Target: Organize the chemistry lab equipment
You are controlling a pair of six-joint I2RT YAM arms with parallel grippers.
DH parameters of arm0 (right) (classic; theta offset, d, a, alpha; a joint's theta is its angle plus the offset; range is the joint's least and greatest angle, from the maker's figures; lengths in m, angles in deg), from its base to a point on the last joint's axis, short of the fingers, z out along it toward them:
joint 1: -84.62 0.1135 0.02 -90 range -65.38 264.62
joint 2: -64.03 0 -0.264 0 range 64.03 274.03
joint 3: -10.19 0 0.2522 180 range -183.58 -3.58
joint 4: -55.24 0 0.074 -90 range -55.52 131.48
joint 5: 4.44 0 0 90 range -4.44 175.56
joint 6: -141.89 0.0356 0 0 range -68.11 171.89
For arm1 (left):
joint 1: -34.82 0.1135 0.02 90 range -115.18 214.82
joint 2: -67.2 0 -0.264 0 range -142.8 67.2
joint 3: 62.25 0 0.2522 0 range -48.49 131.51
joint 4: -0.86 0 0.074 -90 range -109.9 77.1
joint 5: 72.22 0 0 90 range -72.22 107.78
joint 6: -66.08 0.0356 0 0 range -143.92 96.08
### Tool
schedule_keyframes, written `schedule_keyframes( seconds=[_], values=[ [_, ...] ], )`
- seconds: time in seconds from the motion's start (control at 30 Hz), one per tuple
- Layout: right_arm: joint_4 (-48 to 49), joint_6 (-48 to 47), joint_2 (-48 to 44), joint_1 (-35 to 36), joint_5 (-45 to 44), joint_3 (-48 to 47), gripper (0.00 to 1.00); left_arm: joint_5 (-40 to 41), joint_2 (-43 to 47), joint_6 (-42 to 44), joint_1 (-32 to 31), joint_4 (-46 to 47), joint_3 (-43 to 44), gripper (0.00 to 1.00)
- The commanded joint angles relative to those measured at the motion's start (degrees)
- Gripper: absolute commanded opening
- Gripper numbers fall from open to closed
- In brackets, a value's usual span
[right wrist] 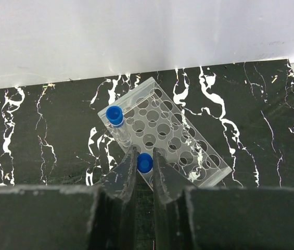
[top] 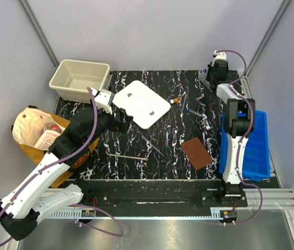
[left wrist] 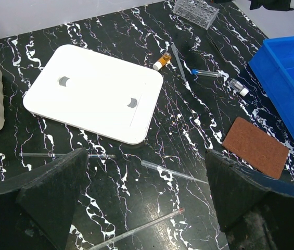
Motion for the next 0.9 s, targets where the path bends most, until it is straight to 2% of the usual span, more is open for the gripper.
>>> schedule_keyframes(
  seconds=[0.0,0.4,0.53,0.7,0.87],
  values=[
    [0.78,-0.21,0.17,0.19,0.57,-1.69,0.15,-1.05,0.04,-0.61,0.4,2.86,-0.28,0.99],
    [0.17,0.14,2.28,0.27,0.75,-3.45,0.22,-1.31,-0.75,-0.88,0.93,3.03,-0.19,0.99],
    [-0.53,0.14,2.02,0.19,0.57,-4.15,0.32,-1.58,-0.84,-0.97,1.11,3.12,-0.28,0.99],
    [-2.37,0.75,-1.58,0.28,1.71,-4.15,0.5,-1.93,-0.93,-1.14,1.37,3.3,-0.19,0.99],
    [-6.41,0.31,-7.64,0.27,6.18,-4.24,0.57,-1.32,-1.28,-0.53,1.46,3.21,-0.54,0.99]
  ],
)
